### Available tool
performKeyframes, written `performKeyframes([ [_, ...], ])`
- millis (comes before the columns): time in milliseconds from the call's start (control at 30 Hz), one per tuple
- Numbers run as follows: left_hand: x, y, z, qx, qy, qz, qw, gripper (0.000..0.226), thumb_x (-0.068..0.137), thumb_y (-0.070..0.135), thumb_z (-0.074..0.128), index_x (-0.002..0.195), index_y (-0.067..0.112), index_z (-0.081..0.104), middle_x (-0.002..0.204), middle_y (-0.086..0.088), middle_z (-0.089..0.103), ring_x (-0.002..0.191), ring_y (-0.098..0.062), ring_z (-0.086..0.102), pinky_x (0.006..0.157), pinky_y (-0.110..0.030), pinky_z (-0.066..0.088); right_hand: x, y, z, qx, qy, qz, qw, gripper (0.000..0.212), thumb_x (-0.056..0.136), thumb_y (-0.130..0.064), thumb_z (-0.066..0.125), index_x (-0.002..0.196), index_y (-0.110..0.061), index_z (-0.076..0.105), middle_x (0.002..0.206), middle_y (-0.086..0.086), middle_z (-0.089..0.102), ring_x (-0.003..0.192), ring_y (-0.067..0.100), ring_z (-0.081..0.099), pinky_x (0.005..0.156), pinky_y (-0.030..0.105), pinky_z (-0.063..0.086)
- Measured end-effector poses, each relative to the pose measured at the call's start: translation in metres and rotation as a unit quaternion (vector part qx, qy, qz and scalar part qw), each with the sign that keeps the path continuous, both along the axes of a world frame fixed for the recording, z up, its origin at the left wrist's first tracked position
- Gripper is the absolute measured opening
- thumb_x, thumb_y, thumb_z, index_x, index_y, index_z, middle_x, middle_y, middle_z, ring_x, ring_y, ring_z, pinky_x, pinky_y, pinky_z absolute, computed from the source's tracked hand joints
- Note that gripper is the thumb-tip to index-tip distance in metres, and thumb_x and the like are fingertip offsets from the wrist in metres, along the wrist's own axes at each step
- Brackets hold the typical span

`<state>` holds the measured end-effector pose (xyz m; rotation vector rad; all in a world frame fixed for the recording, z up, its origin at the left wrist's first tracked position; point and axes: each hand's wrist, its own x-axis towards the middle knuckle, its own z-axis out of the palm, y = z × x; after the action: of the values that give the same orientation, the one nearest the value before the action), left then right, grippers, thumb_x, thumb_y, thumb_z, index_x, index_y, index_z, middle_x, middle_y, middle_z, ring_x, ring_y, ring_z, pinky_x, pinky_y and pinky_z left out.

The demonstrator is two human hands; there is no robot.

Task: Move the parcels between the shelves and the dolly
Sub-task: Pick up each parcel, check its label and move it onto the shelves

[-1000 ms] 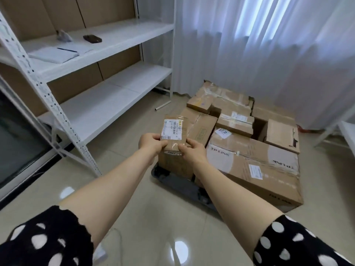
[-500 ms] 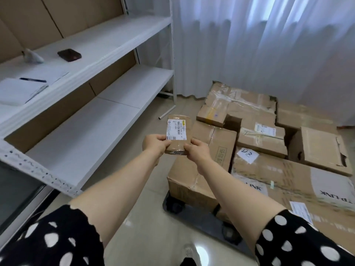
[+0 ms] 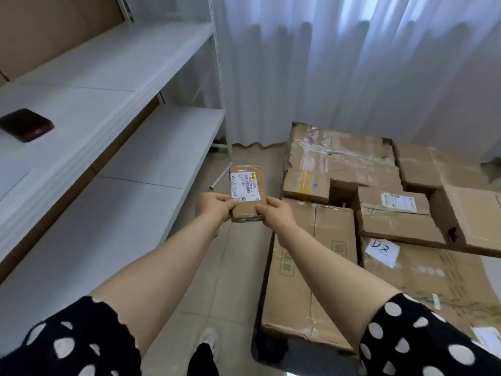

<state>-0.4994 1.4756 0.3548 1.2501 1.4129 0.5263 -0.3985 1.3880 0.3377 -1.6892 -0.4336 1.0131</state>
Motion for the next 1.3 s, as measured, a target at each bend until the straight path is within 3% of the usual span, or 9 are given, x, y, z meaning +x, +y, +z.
performKeyframes([
  [233, 0.01, 0.138, -0.008, -0.023, 0.027, -0.079, 0.996, 0.013, 0.08, 0.002, 0.073, 0.072, 0.007, 0.065, 0.088, -0.014, 0.07, 0.084, -0.028, 0.07, 0.083, -0.039, 0.058, -0.01, 0.118, -0.008, -0.011, 0.064, -0.083, 0.994, 0.026, 0.09, -0.006, 0.049, 0.101, -0.026, 0.062, 0.098, -0.001, 0.068, 0.087, 0.019, 0.056, 0.068, 0.029, 0.041],
  [300, 0.022, 0.165, -0.01, -0.045, 0.027, -0.116, 0.992, 0.006, 0.082, 0.002, 0.072, 0.083, 0.0, 0.066, 0.093, -0.015, 0.068, 0.083, -0.026, 0.069, 0.081, -0.034, 0.058, -0.003, 0.136, -0.008, -0.008, 0.066, -0.12, 0.99, 0.024, 0.091, -0.003, 0.049, 0.102, -0.021, 0.063, 0.107, 0.008, 0.069, 0.089, 0.024, 0.059, 0.068, 0.03, 0.041],
  [433, 0.058, 0.207, -0.02, -0.055, 0.034, -0.172, 0.983, 0.038, 0.081, 0.017, 0.076, 0.11, -0.003, 0.062, 0.094, -0.012, 0.068, 0.09, -0.026, 0.069, 0.089, -0.037, 0.055, 0.028, 0.158, -0.012, -0.02, 0.08, -0.162, 0.983, 0.033, 0.094, -0.004, 0.052, 0.124, -0.014, 0.059, 0.112, 0.006, 0.067, 0.111, 0.03, 0.06, 0.085, 0.034, 0.05],
  [500, 0.082, 0.228, -0.025, -0.041, 0.042, -0.19, 0.98, 0.063, 0.081, 0.026, 0.076, 0.131, -0.001, 0.049, 0.116, -0.015, 0.063, 0.109, -0.029, 0.062, 0.098, -0.041, 0.05, 0.047, 0.169, -0.019, -0.033, 0.092, -0.172, 0.98, 0.037, 0.094, -0.005, 0.053, 0.13, -0.011, 0.055, 0.112, 0.006, 0.066, 0.111, 0.027, 0.061, 0.097, 0.04, 0.05],
  [600, 0.127, 0.254, -0.032, -0.029, 0.035, -0.234, 0.971, 0.077, 0.084, 0.031, 0.072, 0.145, 0.006, 0.034, 0.14, -0.014, 0.048, 0.122, -0.03, 0.052, 0.101, -0.043, 0.046, 0.075, 0.183, -0.032, -0.034, 0.115, -0.184, 0.976, 0.036, 0.094, -0.002, 0.052, 0.129, -0.01, 0.056, 0.111, 0.007, 0.066, 0.1, 0.023, 0.064, 0.087, 0.035, 0.053],
  [867, 0.288, 0.291, -0.067, -0.084, 0.05, -0.297, 0.95, 0.058, 0.088, 0.018, 0.069, 0.138, 0.002, 0.044, 0.126, -0.017, 0.058, 0.096, -0.026, 0.063, 0.079, -0.034, 0.055, 0.217, 0.204, -0.071, -0.035, 0.176, -0.272, 0.945, 0.038, 0.088, 0.005, 0.053, 0.124, -0.008, 0.059, 0.089, 0.005, 0.065, 0.072, 0.017, 0.056, 0.065, 0.027, 0.045],
  [1000, 0.372, 0.282, -0.088, -0.113, 0.073, -0.352, 0.926, 0.046, 0.087, 0.017, 0.07, 0.125, -0.003, 0.053, 0.11, -0.019, 0.064, 0.073, -0.021, 0.063, 0.056, -0.026, 0.058, 0.273, 0.189, -0.09, -0.142, 0.039, -0.266, 0.953, 0.07, 0.08, -0.028, 0.076, 0.14, -0.011, 0.043, 0.126, 0.001, 0.051, 0.108, 0.01, 0.048, 0.09, 0.019, 0.037],
  [1133, 0.434, 0.262, -0.118, -0.114, 0.124, -0.422, 0.891, 0.038, 0.083, 0.027, 0.074, 0.112, 0.004, 0.064, 0.101, -0.013, 0.069, 0.08, -0.022, 0.068, 0.071, -0.032, 0.059, 0.311, 0.178, -0.114, -0.249, -0.057, -0.164, 0.953, 0.114, 0.063, -0.048, 0.083, 0.152, -0.02, 0.018, 0.149, 0.003, 0.023, 0.141, 0.017, 0.02, 0.115, 0.033, 0.023],
  [1300, 0.499, 0.237, -0.157, -0.093, 0.175, -0.518, 0.832, 0.031, 0.088, 0.032, 0.068, 0.108, 0.01, 0.064, 0.1, -0.008, 0.069, 0.096, -0.027, 0.067, 0.081, -0.036, 0.057, 0.348, 0.154, -0.151, -0.29, -0.088, -0.219, 0.927, 0.08, 0.069, -0.027, 0.076, 0.14, -0.032, 0.039, 0.136, 0.0, 0.033, 0.129, 0.018, 0.034, 0.102, 0.031, 0.038],
])
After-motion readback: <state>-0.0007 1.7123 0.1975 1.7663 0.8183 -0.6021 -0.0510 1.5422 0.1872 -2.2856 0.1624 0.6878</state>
